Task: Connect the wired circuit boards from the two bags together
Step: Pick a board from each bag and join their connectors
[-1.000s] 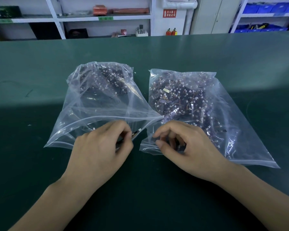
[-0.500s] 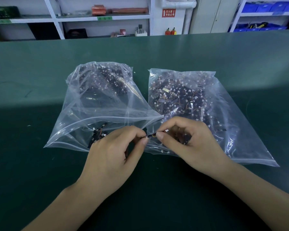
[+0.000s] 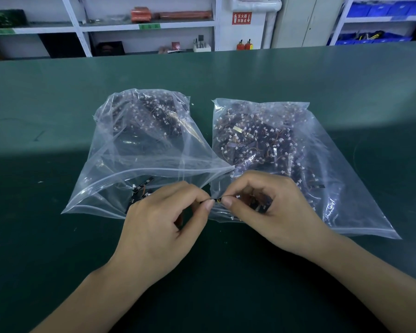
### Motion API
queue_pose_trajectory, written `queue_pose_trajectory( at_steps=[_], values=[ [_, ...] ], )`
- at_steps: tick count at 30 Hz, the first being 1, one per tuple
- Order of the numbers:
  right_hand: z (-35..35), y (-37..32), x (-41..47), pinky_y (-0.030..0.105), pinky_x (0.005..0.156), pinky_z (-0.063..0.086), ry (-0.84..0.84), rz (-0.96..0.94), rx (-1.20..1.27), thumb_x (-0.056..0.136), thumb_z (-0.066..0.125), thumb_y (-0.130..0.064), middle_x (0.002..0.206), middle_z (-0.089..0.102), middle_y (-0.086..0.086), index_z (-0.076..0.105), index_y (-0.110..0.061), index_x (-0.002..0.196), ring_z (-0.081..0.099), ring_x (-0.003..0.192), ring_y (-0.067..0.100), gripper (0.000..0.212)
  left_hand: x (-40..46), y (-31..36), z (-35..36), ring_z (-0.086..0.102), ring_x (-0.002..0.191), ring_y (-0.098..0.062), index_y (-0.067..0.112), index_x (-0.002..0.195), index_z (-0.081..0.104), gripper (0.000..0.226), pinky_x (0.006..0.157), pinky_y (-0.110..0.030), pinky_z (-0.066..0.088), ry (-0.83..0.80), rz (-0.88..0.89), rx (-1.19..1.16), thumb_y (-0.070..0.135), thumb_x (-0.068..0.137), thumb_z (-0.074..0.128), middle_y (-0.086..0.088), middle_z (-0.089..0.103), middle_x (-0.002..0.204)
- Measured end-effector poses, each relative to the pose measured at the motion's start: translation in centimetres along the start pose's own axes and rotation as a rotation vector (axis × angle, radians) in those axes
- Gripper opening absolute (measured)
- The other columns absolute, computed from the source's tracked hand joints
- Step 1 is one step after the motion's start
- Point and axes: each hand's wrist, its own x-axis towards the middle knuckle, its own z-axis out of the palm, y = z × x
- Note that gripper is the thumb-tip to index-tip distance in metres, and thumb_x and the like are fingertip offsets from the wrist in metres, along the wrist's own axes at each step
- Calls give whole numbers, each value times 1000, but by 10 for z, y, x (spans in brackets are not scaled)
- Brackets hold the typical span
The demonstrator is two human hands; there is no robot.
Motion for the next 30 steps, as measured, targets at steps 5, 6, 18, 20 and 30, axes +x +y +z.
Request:
queue_pose_trajectory(
  at_steps=[5,6,18,20,30],
  values=[
    [1,0,-1,16,64,43,-2,11,0,96,79,-12,78,69,-16,78,-17,92,63,67,17,7,0,0,0,59,68,-19,27,90,70,13,59,-42,49,-5,-18,4,28,102,65,17,60,83],
    [2,0,-1,16,64,43,-7,8,-6,96,79,-12,79,69,-15,78,-17,92,63,67,17,7,0,0,0,59,69,-18,26,90,70,13,59,-42,49,-9,-10,8,27,102,65,17,60,83],
    [1,0,-1,16,63,42,-3,-20,-29,97,78,-14,79,68,-14,77,-17,91,61,66,17,6,0,1,0,58,70,-17,24,89,70,14,60,-42,49,-22,13,-3,26,102,65,16,59,82],
    [1,0,0,14,64,41,-6,-25,-39,97,79,-14,79,67,-14,77,-18,92,61,66,16,7,0,1,0,57,69,-18,24,88,69,14,59,-43,48,-19,11,-4,26,101,65,15,58,80],
    [-11,3,4,28,87,53,-122,-204,-423,82,88,-25,109,64,-18,72,-24,118,60,90,7,40,2,-2,-3,57,66,-18,24,89,73,12,59,-31,44,71,-18,-49,19,98,67,17,59,80]
  ],
)
